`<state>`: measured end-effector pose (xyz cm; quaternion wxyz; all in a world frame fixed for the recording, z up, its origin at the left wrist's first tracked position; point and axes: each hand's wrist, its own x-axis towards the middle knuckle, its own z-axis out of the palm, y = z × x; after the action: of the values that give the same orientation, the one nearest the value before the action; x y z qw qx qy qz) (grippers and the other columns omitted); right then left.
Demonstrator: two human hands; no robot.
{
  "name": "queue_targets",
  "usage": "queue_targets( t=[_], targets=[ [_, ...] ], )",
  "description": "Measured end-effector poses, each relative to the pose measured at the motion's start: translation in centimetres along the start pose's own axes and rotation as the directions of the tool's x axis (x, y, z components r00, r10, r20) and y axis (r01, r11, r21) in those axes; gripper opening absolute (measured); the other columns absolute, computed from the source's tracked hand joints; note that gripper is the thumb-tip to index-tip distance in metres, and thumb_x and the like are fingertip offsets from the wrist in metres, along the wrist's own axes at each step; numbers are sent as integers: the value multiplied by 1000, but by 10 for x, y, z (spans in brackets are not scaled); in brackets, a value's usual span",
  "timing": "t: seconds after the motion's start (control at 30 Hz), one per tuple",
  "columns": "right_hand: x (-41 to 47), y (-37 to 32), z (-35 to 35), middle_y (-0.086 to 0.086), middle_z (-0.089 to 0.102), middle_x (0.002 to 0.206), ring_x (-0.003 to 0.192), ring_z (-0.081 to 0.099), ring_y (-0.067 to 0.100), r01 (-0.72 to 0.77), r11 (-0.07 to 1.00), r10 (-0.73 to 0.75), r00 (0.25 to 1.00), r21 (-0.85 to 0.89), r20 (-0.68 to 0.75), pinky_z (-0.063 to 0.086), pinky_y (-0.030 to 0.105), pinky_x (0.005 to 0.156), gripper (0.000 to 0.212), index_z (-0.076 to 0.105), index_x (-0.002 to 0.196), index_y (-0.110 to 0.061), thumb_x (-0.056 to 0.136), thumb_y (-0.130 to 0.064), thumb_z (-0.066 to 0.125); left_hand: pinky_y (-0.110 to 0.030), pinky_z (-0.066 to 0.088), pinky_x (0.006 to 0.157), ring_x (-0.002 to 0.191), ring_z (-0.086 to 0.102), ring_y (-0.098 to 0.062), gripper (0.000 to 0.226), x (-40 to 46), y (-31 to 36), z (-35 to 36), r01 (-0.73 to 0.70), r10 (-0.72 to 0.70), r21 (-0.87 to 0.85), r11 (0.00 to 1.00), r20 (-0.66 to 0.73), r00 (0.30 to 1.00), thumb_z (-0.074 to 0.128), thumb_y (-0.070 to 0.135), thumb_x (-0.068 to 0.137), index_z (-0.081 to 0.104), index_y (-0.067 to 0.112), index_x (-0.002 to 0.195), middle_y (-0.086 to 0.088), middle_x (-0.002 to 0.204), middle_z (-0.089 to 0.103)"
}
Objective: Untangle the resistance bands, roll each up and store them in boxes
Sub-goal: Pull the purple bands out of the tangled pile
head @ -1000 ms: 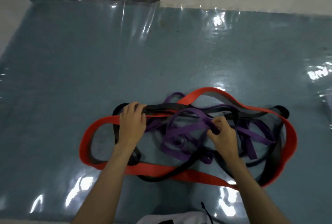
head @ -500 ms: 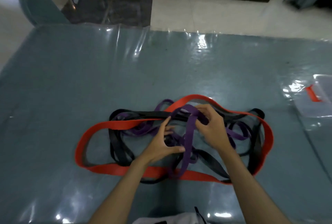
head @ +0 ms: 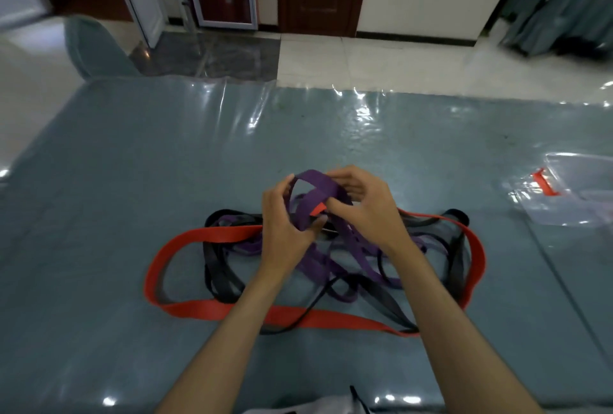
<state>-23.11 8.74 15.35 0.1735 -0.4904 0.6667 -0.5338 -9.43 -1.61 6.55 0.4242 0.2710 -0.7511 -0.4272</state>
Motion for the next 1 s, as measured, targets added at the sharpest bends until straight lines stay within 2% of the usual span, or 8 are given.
queue_targets(
  t=[0.1,0.27,0.43,0.53,0.63,0.73,0.9,1.0],
  targets=[
    [11,-14,-11,-12,79,112,106,75,9,-15,996,16,1000,85,-13,56,20,92,34,73,117,-29,85,-21,81,-24,51,96,112,55,-11,85,14,11,-8,30,-27,61,998,-57,998,90,49,80,47,27,150,8,123,44],
    [21,-30,-31,-8,77,112,109,72,12,8,991,-7,1000,130,-2,58,25,91,33,77,111,-37,85,-17,83,-27,46,91,105,55,-14,35,38,27,-15,109,-117,59,992,156,981,88,34,84,67,21,108,3,116,47],
    [33,-27,-43,1,77,114,108,73,16,7,996,-6,1000,94,-12,56,30,101,31,78,116,-16,87,-10,84,-28,55,96,104,69,-7,54,36,35,-16,329,-218,-242,913,394,893,88,63,73,60,41,114,14,116,66],
    [37,-22,-38,9,79,110,106,75,26,-77,971,86,996,226,-30,61,43,97,27,78,114,-16,88,-7,82,-41,55,107,125,66,-12,73,31,36,-8,372,-207,-279,885,480,852,94,51,71,54,42,132,7,131,70],
    [38,-17,-20,13,80,103,97,77,28,-191,908,189,981,373,43,63,45,90,26,80,111,-19,87,-10,80,-38,59,100,121,70,-18,74,25,47,14,363,-206,-341,867,419,884,96,32,73,58,30,137,-1,127,74],
    [38,-10,-5,8,80,113,109,75,24,-269,868,248,963,417,105,59,44,101,32,82,110,-26,81,-13,76,-34,61,85,99,76,-13,29,22,58,35,445,-332,-408,797,319,888,86,14,80,80,36,99,3,103,81],
    [21,12,-31,-14,66,141,137,56,4,-179,955,190,981,237,-25,54,32,106,54,65,137,-39,86,-39,82,-36,61,78,81,73,-21,9,30,59,38,538,-467,-486,689,270,842,77,9,93,77,15,87,-13,84,77],
    [-3,40,-29,-13,65,141,131,60,0,-314,934,302,949,171,94,55,22,100,68,54,146,-37,85,-42,86,-31,60,69,77,74,-21,17,44,63,27,550,-514,-567,613,243,823,79,15,93,76,21,78,-11,83,76]
  ],
)
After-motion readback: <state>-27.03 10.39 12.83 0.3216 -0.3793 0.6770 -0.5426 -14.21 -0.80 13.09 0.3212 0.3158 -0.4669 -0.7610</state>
